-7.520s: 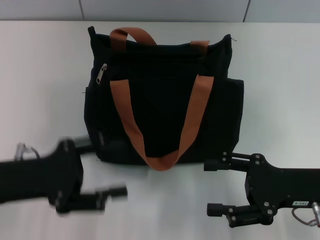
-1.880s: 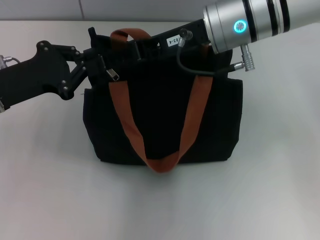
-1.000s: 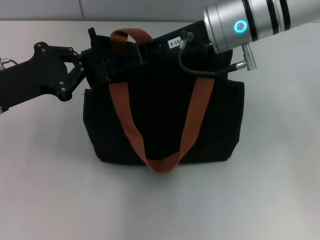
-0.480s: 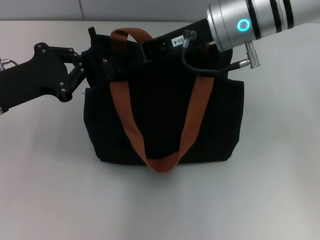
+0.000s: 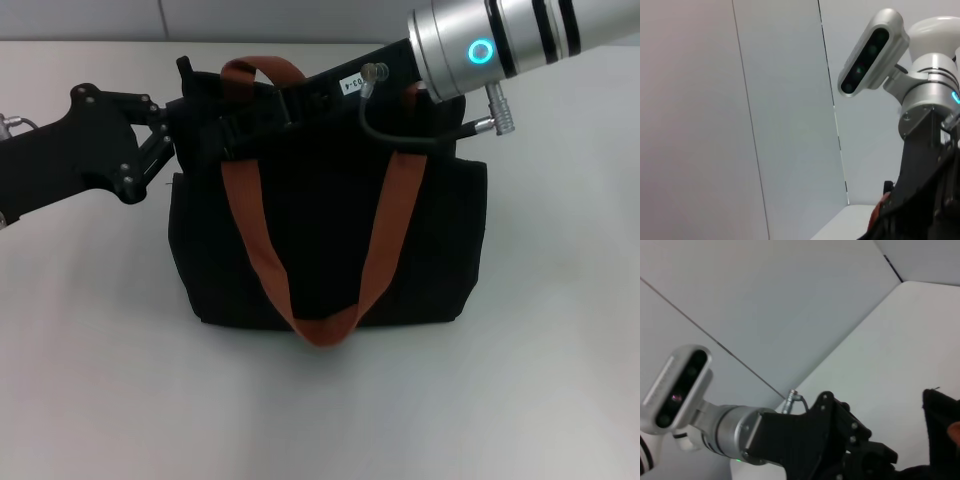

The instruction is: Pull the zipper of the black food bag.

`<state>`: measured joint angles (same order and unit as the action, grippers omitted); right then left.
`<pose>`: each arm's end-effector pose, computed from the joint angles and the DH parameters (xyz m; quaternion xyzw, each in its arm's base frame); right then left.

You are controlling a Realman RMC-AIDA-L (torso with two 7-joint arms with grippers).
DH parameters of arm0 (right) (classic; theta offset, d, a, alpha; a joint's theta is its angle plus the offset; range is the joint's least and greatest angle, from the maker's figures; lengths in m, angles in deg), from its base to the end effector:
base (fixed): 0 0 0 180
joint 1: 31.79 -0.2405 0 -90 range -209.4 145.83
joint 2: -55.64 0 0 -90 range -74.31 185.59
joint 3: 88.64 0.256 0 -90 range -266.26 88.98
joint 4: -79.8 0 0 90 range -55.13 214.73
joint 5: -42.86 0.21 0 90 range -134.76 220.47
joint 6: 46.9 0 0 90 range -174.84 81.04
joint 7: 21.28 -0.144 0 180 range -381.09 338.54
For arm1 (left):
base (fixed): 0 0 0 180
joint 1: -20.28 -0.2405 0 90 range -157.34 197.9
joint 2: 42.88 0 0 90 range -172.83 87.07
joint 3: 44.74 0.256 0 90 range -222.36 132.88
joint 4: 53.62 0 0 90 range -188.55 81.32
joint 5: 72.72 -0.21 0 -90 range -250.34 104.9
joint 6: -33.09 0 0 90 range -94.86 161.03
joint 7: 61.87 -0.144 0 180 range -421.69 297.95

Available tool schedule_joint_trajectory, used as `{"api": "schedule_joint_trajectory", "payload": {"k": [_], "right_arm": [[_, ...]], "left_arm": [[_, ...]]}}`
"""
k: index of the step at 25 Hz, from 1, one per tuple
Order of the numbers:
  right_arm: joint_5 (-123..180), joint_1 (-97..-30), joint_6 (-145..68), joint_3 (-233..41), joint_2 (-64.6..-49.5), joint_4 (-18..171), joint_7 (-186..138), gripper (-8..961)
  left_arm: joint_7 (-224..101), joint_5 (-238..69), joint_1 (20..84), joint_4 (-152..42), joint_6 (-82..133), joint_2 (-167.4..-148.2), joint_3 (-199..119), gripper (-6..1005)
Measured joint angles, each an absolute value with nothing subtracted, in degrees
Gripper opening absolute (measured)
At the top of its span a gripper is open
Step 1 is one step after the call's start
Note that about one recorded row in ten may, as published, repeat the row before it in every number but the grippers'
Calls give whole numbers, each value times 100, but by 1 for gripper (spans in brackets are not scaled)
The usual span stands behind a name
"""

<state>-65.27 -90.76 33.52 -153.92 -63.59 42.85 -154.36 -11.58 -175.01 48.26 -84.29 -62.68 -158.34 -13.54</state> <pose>0.0611 0.3967 -0.0573 0.9171 -0.3665 -0.1436 0.0629 -0.2729 0.3237 0.0428 -0.9062 -0.0290 -0.3301 0.2625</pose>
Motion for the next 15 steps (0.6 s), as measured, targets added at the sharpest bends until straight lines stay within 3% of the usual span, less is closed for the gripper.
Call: {"api": "schedule_joint_trajectory", "payload": {"k": [5,15], "right_arm": [[-6559,-9077,3303,-15407,-6352,4240,-15426,442],[-6561,-8965,3354,-15412,-6353,3896,-15430,443]], "left_arm": [[-1053,-17497,4848,-8540,-6337,-15854,-1360,37],[-989,-17478,4881,-8544,-6381,-15834,-1399,38]]}}
